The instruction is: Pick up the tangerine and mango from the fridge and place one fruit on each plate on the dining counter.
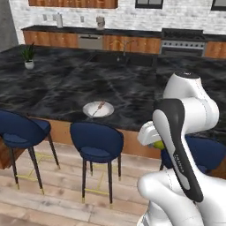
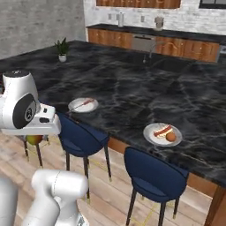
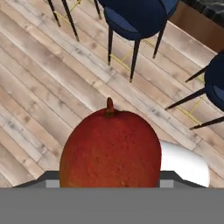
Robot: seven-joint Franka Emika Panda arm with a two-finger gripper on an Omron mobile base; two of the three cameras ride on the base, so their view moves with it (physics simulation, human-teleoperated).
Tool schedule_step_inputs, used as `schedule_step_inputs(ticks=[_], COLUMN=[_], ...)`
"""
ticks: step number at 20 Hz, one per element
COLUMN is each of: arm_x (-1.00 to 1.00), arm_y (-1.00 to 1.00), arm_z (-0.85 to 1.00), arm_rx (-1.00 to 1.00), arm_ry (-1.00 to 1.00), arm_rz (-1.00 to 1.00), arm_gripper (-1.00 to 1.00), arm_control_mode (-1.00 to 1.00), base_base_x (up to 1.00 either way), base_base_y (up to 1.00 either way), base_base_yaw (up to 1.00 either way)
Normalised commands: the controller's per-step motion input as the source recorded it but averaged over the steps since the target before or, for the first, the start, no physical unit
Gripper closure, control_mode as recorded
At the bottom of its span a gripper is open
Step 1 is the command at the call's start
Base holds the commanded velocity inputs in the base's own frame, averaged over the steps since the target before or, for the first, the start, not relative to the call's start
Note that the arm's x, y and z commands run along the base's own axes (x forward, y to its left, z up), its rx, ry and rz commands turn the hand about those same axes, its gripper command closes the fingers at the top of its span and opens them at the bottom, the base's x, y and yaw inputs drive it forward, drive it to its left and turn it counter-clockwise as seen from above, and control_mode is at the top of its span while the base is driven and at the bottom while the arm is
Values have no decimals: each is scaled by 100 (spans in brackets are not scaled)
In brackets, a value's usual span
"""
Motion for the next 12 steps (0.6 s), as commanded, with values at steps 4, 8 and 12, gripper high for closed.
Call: schedule_step_inputs(ticks=[4,8,12], arm_x=[0,0,0], arm_y=[0,0,0], arm_z=[0,0,0], arm_rx=[0,0,0], arm_ry=[0,0,0], arm_rz=[0,0,0], arm_gripper=[100,100,100], arm_control_mode=[100,100,100], base_base_x=[100,93,49], base_base_y=[96,77,64], base_base_yaw=[-50,-60,-53])
